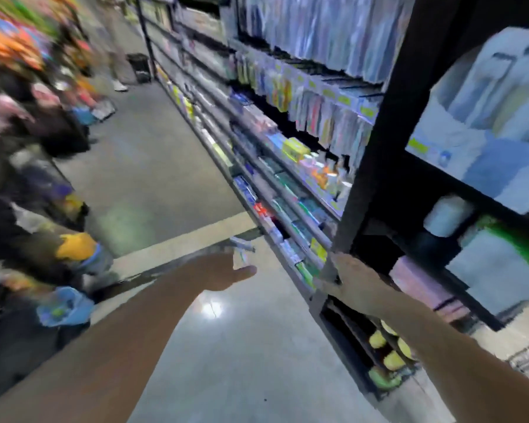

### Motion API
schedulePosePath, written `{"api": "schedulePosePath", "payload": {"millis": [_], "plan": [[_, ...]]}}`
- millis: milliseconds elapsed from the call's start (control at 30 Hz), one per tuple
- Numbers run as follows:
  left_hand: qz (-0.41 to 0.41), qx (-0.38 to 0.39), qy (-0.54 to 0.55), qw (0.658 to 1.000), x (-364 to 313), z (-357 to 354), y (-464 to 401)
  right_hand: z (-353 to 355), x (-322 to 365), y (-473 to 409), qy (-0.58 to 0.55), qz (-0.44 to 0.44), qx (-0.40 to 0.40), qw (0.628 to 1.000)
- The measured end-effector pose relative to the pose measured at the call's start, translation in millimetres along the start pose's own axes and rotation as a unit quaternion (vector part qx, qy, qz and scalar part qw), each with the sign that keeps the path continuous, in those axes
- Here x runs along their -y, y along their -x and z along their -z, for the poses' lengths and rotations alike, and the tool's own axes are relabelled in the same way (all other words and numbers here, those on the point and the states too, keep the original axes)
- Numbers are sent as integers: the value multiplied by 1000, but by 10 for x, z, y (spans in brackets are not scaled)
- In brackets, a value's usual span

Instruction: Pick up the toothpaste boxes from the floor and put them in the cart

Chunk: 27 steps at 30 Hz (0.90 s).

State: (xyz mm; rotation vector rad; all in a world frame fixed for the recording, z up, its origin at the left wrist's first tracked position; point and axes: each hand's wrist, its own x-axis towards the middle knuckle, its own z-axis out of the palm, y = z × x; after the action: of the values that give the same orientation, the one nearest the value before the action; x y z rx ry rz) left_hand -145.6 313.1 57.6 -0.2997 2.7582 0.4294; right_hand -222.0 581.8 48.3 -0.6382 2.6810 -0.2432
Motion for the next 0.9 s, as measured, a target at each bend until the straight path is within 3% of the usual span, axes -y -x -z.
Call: {"api": "schedulePosePath", "payload": {"millis": [67,167,333,633,900], "plan": [[35,-23,-18,999,232,106,-35,42,312,-322,23,37,3,999],[108,17,-12,994,579,143,-258,70,656,-806,28,86,23,996],[177,19,-10,984,970,352,-915,197,901,-1660,3,137,65,988],[186,36,14,982,1320,834,-1975,581,1077,-3062,17,151,87,985],[146,34,25,988,1765,1134,-2739,697,1324,-3950,29,126,95,987]]}}
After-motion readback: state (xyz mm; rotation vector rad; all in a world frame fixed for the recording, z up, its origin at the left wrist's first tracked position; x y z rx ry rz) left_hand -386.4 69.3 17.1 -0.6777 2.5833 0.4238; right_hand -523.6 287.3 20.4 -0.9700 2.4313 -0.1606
